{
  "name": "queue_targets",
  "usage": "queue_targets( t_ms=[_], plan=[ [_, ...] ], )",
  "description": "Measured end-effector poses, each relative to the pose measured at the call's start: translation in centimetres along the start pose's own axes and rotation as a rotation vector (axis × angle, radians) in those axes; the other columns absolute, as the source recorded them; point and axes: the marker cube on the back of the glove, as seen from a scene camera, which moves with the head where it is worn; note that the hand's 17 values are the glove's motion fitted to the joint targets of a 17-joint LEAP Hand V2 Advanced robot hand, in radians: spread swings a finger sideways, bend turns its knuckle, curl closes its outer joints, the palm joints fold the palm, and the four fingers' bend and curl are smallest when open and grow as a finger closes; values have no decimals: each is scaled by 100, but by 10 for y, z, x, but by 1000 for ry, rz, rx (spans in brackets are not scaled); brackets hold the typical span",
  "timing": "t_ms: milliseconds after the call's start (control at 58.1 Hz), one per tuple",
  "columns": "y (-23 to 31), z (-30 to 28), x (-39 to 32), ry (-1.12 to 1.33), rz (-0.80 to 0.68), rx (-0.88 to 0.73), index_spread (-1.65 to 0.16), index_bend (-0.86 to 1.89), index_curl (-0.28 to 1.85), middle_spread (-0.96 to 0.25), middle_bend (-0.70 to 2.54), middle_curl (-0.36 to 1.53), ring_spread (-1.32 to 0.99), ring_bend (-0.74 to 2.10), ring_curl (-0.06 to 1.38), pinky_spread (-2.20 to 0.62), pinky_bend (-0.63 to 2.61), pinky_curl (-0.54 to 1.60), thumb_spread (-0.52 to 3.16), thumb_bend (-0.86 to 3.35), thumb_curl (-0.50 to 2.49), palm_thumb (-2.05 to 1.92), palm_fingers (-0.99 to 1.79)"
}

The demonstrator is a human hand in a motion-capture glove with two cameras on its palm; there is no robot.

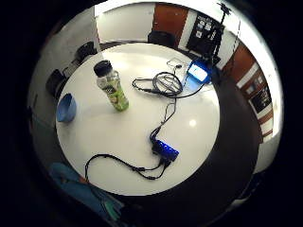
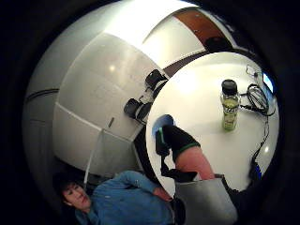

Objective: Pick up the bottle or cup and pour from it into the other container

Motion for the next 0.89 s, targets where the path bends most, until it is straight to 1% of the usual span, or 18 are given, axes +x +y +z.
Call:
queue_targets(
  t_ms=[103, 413, 516, 619, 740, 895],
  plan=[
    [0, 1, 21, -66, 30, 4, -35, 12, 24, 7, 18, 25, 19, 47, 30, 26, 37, 36, 99, -5, 42, 51, 1],
    [-4, 17, 74, -293, 90, 9, -35, 14, 22, 8, 18, 26, 19, 49, 30, 27, 39, 36, 94, -4, 38, 46, -3],
    [-7, 31, 85, -389, 125, 33, -35, 14, 22, 7, 18, 27, 20, 49, 29, 27, 39, 36, 93, -3, 37, 47, -3],
    [-11, 43, 98, -394, 136, 67, -35, 14, 22, 6, 18, 27, 20, 49, 29, 27, 38, 35, 92, -3, 37, 48, -3],
    [-18, 62, 106, -530, 171, 83, -35, 12, 21, 5, 18, 27, 20, 50, 29, 27, 39, 35, 92, -3, 36, 49, -3],
    [-27, 85, 109, -648, 191, 79, -34, 12, 20, 6, 18, 28, 20, 51, 29, 28, 40, 35, 92, -3, 36, 50, -4]
  ],
)
